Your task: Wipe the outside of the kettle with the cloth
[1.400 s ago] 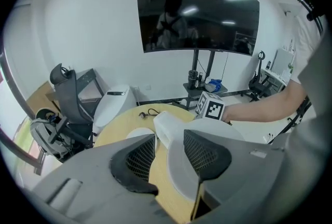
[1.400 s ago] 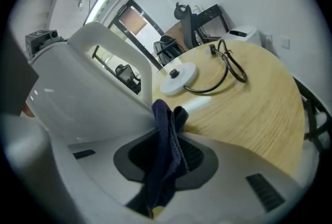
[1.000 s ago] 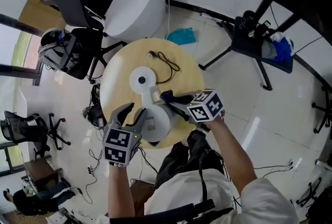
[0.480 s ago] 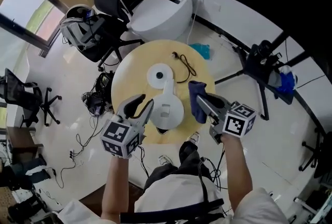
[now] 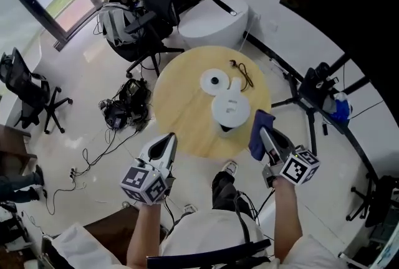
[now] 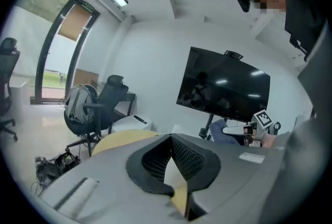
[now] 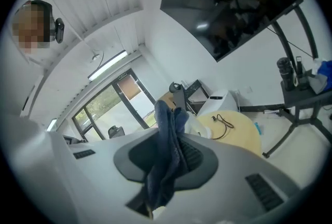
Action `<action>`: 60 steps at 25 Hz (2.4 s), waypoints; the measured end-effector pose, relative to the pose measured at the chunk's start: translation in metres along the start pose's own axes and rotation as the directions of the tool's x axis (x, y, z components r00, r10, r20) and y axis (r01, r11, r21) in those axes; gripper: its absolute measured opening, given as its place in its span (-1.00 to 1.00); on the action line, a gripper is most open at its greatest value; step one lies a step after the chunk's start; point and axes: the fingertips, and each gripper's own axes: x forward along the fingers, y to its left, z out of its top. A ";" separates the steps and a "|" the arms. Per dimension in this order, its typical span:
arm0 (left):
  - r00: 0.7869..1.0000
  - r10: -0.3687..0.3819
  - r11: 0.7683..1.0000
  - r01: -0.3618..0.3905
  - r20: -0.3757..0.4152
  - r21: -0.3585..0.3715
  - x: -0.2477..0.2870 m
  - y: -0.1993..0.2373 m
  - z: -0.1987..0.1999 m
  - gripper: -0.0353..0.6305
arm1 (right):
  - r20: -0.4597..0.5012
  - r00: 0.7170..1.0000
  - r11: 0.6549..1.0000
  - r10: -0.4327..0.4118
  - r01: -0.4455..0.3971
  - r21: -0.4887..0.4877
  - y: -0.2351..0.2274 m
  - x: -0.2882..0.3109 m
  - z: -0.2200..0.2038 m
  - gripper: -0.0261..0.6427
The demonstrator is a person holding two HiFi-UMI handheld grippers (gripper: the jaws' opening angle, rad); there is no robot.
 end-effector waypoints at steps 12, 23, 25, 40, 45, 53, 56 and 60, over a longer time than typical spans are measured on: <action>1.000 -0.002 1.000 0.002 -0.013 -0.014 -0.152 -0.010 -0.069 -0.89 | 0.050 0.999 0.996 0.011 -0.006 -0.088 0.191 -0.073 -0.106 -0.68; 0.996 -0.058 0.998 0.058 -0.071 0.002 -0.190 -0.059 -0.101 -0.89 | 0.003 0.999 0.969 -0.053 0.052 -0.242 0.235 -0.129 -0.146 -0.68; 0.996 -0.060 0.998 0.062 -0.069 0.022 -0.187 -0.075 -0.101 -0.89 | -0.008 0.997 0.963 -0.072 0.067 -0.260 0.228 -0.141 -0.149 -0.68; 0.994 -0.056 0.990 0.068 -0.097 0.123 -0.186 -0.175 -0.121 -0.89 | -0.009 0.993 0.957 -0.114 0.107 -0.270 0.182 -0.226 -0.155 -0.68; 0.993 -0.049 0.990 0.063 -0.108 0.125 -0.185 -0.187 -0.123 -0.89 | -0.014 0.995 0.966 -0.096 0.089 -0.243 0.177 -0.231 -0.152 -0.68; 0.993 -0.034 0.989 0.049 -0.111 0.142 -0.187 -0.187 -0.122 -0.89 | -0.018 0.998 0.968 -0.068 0.061 -0.243 0.179 -0.224 -0.152 -0.68; 0.994 -0.030 0.989 0.045 -0.108 0.143 -0.188 -0.186 -0.121 -0.89 | -0.023 0.998 0.967 -0.064 0.057 -0.246 0.181 -0.223 -0.153 -0.68; 0.994 -0.031 0.989 0.046 -0.107 0.141 -0.187 -0.185 -0.120 -0.89 | -0.027 0.998 0.967 -0.062 0.053 -0.247 0.181 -0.222 -0.154 -0.68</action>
